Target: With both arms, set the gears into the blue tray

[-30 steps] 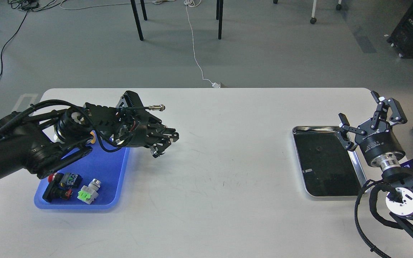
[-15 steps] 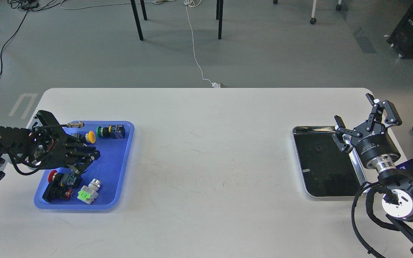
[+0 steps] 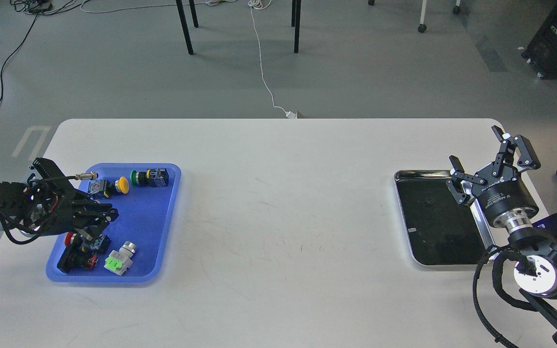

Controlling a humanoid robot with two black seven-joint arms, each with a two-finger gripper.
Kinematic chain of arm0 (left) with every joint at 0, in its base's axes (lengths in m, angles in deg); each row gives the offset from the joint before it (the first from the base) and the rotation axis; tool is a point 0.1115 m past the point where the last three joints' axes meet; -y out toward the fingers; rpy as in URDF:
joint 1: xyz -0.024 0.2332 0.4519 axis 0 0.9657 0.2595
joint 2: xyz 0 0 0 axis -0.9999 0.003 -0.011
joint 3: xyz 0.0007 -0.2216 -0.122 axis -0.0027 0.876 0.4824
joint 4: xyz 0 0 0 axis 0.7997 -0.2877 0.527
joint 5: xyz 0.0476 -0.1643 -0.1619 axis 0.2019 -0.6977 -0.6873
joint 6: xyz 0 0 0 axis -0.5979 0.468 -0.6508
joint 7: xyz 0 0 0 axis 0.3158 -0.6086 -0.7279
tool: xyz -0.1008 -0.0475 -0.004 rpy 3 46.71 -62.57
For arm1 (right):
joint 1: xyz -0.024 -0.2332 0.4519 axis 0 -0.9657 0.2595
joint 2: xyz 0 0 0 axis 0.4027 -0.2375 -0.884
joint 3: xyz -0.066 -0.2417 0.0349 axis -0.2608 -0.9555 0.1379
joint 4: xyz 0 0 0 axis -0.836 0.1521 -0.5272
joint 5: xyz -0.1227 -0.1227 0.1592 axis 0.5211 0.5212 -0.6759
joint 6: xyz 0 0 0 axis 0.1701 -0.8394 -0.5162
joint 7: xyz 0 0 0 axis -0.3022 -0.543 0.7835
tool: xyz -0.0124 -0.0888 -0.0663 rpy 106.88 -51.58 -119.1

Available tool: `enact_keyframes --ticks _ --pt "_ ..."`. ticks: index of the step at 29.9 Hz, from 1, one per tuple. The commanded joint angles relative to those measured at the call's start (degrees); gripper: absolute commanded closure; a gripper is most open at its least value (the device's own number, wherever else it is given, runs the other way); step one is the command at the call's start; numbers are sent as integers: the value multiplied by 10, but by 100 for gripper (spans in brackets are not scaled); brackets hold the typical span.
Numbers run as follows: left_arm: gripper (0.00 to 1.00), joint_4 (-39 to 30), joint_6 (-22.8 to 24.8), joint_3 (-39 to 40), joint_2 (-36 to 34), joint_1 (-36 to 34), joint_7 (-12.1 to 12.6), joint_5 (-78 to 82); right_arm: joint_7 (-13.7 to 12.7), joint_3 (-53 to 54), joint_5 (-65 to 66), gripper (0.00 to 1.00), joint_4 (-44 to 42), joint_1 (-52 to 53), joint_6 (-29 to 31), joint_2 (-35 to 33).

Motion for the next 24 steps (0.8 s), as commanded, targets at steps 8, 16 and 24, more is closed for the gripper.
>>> enact_keyframes --ticks 8,16,24 --pt "18 -6 0 8 -5 -4 0 0 0 2 0 1 12 -4 0 -7" --pt "13 -60 -4 63 -20 -41 0 0 0 6 1 1 14 -8 0 -13" --pt "3 -192 -89 130 19 -11 0 -209 0 8 2 1 13 -8 0 -16"
